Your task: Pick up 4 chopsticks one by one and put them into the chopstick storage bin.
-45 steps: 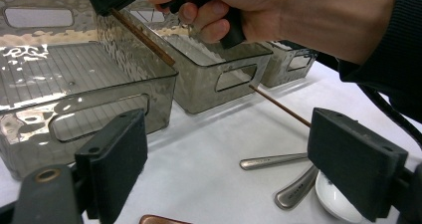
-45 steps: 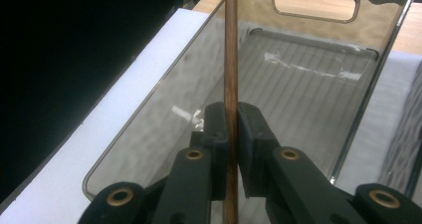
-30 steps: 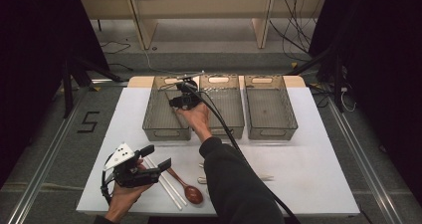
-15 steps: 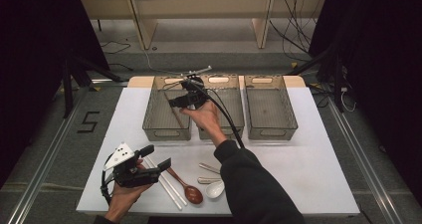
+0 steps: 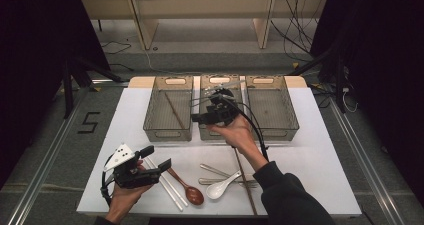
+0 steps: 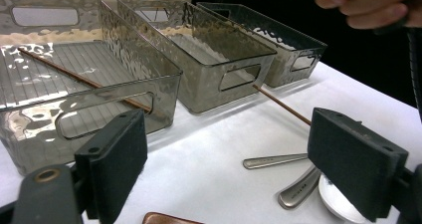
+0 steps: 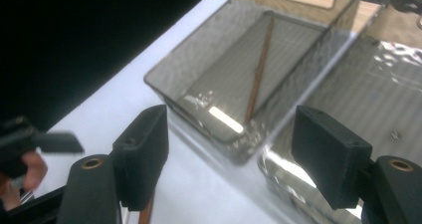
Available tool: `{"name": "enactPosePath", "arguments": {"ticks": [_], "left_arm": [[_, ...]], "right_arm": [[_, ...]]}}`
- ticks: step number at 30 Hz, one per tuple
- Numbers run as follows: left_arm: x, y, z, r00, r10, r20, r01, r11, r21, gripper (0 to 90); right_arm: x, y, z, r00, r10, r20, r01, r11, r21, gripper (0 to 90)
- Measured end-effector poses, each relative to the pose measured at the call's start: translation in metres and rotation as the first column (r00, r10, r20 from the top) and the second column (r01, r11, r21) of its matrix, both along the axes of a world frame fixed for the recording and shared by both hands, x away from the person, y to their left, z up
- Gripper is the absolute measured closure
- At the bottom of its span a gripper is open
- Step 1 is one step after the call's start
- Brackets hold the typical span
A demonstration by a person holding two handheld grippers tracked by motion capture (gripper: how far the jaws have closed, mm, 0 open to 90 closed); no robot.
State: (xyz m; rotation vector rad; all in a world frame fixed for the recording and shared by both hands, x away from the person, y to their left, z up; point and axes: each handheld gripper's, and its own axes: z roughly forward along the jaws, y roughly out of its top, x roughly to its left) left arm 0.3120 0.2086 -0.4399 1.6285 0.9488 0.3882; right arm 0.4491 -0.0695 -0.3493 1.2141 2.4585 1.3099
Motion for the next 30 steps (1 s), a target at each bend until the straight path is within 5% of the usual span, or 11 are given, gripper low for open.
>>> {"name": "enactPosePath", "arguments": {"ticks": [16,30], "left_arm": [[0.0,0.0,0.0,1.0,0.002,-0.002,-0.002,1.0,0.002,15.3],[0.0,0.0,0.0,1.0,-0.001,-0.002,0.001,1.0,0.009,15.3]], "right_arm": [[-0.035,-0.046,-0.024,0.9993,-0.036,0.003,0.036,0.997,-0.072,29.1],[-0.054,-0.083,-0.055,0.9928,-0.096,-0.071,0.088,0.99,-0.113,34.9]]}}
